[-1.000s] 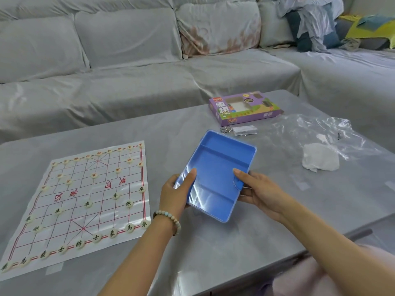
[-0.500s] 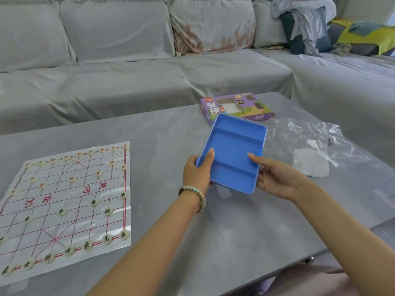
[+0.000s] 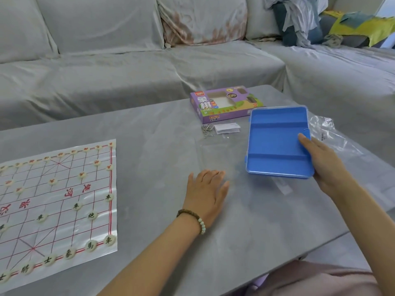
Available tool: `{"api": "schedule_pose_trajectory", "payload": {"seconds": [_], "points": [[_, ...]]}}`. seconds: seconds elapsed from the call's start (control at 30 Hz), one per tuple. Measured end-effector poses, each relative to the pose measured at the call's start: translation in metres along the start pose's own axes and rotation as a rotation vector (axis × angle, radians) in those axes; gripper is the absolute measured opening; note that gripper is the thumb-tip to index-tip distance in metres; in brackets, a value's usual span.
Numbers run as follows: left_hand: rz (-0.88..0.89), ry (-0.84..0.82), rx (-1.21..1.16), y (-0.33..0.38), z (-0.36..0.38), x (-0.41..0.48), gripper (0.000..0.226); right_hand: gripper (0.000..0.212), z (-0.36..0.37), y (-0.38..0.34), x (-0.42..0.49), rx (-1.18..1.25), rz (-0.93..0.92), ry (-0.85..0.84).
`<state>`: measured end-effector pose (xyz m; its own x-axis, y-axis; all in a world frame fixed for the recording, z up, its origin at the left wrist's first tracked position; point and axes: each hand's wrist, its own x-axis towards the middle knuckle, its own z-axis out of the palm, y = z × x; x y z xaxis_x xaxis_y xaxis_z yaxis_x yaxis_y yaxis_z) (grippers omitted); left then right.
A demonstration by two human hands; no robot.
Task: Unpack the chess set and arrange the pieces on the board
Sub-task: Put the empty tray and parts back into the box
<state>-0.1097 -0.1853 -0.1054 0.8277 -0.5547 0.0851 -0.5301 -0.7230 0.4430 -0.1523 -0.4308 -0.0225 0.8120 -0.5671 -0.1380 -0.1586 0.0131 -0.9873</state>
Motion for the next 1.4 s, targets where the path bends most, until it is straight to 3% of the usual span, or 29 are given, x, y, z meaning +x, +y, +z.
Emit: {"api": "schedule_pose_trajectory", "payload": {"seconds": [0.13,0.23,0.4,0.53,0.77,0.9,1.0,1.13,1.27,1.4], "points": [[0.069,-0.012,-0.042,-0.04,-0.029,-0.015,0.073,0.025,0.007,-0.003,-0.005,-0.104,0.034,-0.019],[0.086,0.033,0.054,-0.073,-0.045,-0.027,0.084,0.034,0.017,-0.002,-0.007,-0.194,0.082,-0.075],[-0.168,0.014,0.247,-0.086,-0.051,-0.04,0.098,0.029,0.038,0.003,-0.014,-0.204,0.205,-0.224],[-0.389,-0.083,0.102,-0.073,-0.05,-0.024,0.069,0.027,0.047,0.01,-0.021,-0.236,0.294,-0.299],[-0.564,-0.032,0.142,-0.063,-0.041,0.002,0.086,0.032,0.031,0.014,0.003,-0.392,0.062,-0.117],[-0.643,0.004,0.162,-0.061,-0.04,0.012,0.095,0.044,0.03,0.03,0.012,-0.459,0.061,-0.148],[-0.609,0.023,0.22,-0.062,-0.039,0.017,0.095,0.044,0.03,0.041,0.019,-0.56,0.049,-0.16],[-0.486,0.023,0.242,-0.062,-0.04,0.023,0.084,0.054,0.028,0.039,0.029,-1.014,-0.1,-0.043],[-0.396,0.0,0.252,-0.069,-0.048,0.033,0.077,0.05,0.059,0.021,0.049,-0.83,-0.222,-0.096],[-0.351,-0.002,0.231,-0.08,-0.047,0.034,0.084,0.054,0.106,0.015,0.101,-0.792,-0.154,-0.125]]}}
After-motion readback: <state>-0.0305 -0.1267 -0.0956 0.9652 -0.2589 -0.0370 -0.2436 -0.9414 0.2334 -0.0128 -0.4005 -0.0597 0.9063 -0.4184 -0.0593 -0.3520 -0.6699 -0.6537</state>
